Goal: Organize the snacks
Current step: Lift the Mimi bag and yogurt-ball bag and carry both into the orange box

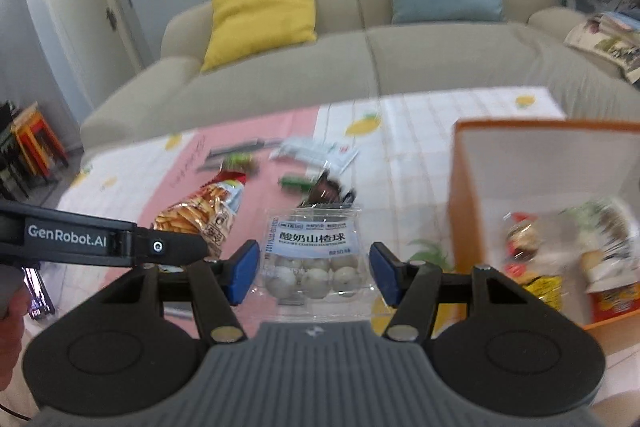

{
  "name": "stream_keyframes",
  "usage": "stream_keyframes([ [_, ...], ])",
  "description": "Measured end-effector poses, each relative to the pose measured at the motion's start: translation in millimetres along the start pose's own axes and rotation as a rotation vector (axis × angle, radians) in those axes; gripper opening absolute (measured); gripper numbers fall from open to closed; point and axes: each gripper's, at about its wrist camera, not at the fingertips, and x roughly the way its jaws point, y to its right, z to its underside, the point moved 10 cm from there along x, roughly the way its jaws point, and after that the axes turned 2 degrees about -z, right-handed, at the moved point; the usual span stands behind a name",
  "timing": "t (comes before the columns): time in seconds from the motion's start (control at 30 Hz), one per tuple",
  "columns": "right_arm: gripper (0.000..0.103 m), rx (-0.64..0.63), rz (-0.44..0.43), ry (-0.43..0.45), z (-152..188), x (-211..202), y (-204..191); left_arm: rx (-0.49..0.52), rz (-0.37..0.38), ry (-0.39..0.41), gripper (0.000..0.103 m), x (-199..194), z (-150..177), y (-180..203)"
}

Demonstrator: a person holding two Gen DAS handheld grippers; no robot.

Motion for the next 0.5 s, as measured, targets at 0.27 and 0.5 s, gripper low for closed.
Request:
stream_keyframes([
  [0.27,0.059,0.050,0.075,0.073,-38.0,-47.0,62.5,0.112,0.113,-0.028,0.050,11.2,-33.0,78.1],
  [0.5,0.059,0.044,0.149,0.052,-51.2,-51.6,115.8,0.224,0.190,-0.139,0.050,53.9,-50.2,141.3],
])
